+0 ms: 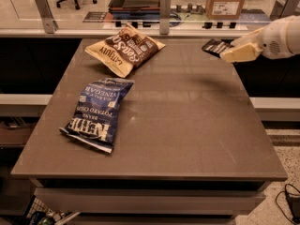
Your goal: Move rxbar chocolate near brown chip bag
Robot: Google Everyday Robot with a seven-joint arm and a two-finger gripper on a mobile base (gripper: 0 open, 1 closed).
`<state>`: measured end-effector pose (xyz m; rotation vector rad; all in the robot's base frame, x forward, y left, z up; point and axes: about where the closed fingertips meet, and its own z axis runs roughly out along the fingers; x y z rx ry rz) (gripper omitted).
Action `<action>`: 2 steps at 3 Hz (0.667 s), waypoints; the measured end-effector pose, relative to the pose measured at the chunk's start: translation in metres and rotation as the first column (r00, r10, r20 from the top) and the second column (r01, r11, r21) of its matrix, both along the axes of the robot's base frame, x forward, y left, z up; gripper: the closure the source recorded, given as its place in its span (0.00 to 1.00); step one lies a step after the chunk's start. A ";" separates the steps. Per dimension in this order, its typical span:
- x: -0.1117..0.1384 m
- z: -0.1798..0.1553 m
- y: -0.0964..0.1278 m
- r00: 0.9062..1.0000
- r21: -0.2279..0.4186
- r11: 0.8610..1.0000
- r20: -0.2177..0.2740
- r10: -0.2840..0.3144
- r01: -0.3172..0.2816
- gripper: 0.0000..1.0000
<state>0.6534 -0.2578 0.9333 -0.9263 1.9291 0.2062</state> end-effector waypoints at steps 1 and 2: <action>0.025 0.007 0.017 0.999 -0.077 0.997 -0.019 -0.025 0.024 1.00; 0.049 0.007 0.033 0.999 -0.112 0.994 -0.035 -0.013 0.009 1.00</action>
Offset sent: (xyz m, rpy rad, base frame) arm 0.0820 0.0485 0.0080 -0.1508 0.0504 0.0065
